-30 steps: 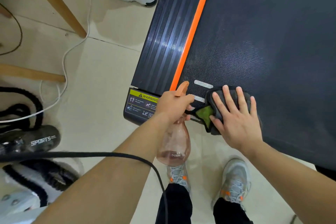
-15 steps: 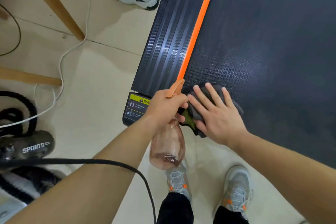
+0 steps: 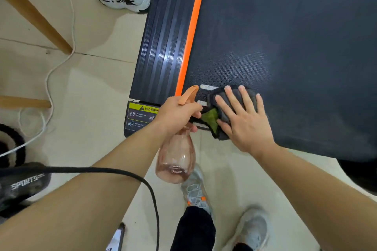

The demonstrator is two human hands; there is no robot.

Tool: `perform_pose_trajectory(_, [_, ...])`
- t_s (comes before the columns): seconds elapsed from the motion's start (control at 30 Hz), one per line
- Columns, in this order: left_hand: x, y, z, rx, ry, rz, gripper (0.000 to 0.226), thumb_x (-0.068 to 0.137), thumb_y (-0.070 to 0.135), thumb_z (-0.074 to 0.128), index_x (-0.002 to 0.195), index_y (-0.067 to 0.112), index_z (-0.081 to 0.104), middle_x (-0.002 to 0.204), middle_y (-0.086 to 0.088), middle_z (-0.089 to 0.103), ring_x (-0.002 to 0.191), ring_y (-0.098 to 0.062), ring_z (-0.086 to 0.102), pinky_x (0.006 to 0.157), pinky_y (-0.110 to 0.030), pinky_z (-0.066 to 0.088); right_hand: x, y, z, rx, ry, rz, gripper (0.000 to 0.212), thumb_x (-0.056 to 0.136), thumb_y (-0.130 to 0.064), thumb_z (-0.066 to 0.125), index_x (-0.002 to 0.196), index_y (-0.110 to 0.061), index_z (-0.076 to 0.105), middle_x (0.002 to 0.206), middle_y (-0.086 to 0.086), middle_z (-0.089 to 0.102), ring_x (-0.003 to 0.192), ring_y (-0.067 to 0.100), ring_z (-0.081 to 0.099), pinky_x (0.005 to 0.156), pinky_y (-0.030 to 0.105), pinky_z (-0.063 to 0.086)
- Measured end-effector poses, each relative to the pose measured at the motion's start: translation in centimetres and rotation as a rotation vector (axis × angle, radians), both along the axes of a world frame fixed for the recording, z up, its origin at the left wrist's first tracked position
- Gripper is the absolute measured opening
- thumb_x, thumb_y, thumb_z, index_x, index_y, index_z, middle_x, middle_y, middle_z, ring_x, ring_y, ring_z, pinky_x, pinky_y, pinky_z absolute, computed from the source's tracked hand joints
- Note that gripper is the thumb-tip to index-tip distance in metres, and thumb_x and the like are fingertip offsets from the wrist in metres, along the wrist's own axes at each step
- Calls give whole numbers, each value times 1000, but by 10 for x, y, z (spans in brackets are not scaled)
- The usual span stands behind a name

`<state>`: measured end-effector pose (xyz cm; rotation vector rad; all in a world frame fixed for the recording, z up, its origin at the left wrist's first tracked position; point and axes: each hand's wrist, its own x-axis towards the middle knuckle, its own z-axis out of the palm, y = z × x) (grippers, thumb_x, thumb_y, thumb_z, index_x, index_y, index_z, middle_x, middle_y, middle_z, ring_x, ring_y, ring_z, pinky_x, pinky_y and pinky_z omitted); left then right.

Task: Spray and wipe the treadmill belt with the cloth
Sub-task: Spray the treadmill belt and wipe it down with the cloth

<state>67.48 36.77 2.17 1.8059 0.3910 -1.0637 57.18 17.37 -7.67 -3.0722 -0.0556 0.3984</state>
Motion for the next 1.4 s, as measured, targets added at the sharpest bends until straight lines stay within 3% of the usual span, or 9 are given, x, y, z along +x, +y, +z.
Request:
perform_pose_trajectory(0.2, [-33, -12, 6, -22, -11, -126, 4, 89, 19, 68, 89, 23, 70, 97, -2, 76, 52, -26, 64, 52, -24, 41, -71, -92, 5, -39, 52, -301, 67, 100, -59, 21, 161, -32, 24, 170, 0, 15, 156, 36, 12, 118, 65, 19])
perform_pose_trajectory(0.3, [-56, -22, -3, -11, -39, -162, 13, 82, 19, 71, 84, 6, 74, 89, -2, 74, 62, -32, 66, 60, -36, 49, -81, -108, 1, 0, 25, -481, 67, 99, -61, 13, 161, -35, 16, 171, -3, 9, 157, 32, 3, 122, 62, 13])
perform_pose_trajectory(0.37, [-70, -33, -11, -20, -41, -180, 15, 81, 17, 70, 84, 2, 73, 88, -1, 73, 61, -31, 65, 66, -42, 48, -83, -108, -4, -4, -44, -483, 65, 100, -59, 16, 160, -35, 20, 171, -3, 12, 156, 32, 6, 122, 61, 12])
perform_pose_trajectory(0.53, [-98, -50, -23, -51, 9, -155, 12, 90, 16, 67, 99, 23, 68, 92, -5, 74, 53, -24, 63, 59, -29, 40, -87, -109, -18, 10, -172, -476, 60, 100, -55, 25, 157, -37, 27, 169, -2, 21, 155, 32, 12, 121, 60, 15])
perform_pose_trajectory(0.77, [-104, -57, -41, -94, -39, -254, 33, 92, 16, 67, 125, 9, 66, 89, -4, 75, 62, -26, 63, 65, -32, 47, -90, -107, -28, -24, -366, -481, 59, 97, -55, 33, 152, -34, 42, 164, -1, 35, 152, 32, 24, 115, 59, 26])
perform_pose_trajectory(0.87, [-106, -47, -50, -61, -74, -270, 27, 90, 14, 67, 111, -3, 69, 84, -6, 73, 62, -28, 62, 71, -39, 46, -89, -107, -32, -6, -416, -465, 59, 97, -56, 33, 149, -32, 48, 161, -1, 41, 151, 31, 28, 113, 58, 30])
perform_pose_trajectory(0.97, [-110, -41, -58, -68, -89, -301, 17, 89, 14, 68, 103, 6, 68, 84, -7, 72, 70, -31, 62, 75, -43, 44, -90, -107, -37, -22, -455, -481, 57, 97, -56, 33, 146, -32, 52, 158, -2, 44, 150, 30, 30, 113, 56, 31])
perform_pose_trajectory(1.17, [-126, -27, -68, -53, -111, -240, 14, 91, 15, 67, 104, 10, 63, 88, -6, 72, 49, -22, 62, 56, -25, 42, -105, -68, -45, 52, -556, -765, 51, 100, -55, 36, 140, -30, 56, 155, -7, 48, 146, 28, 34, 108, 57, 30])
perform_pose_trajectory(1.4, [-124, -26, -69, -45, -169, -275, 12, 91, 16, 67, 100, 13, 61, 89, -4, 72, 49, -20, 64, 49, -20, 38, -120, -47, -66, 39, -633, -736, 46, 103, -55, 40, 139, -32, 57, 154, -11, 49, 143, 27, 37, 103, 53, 33])
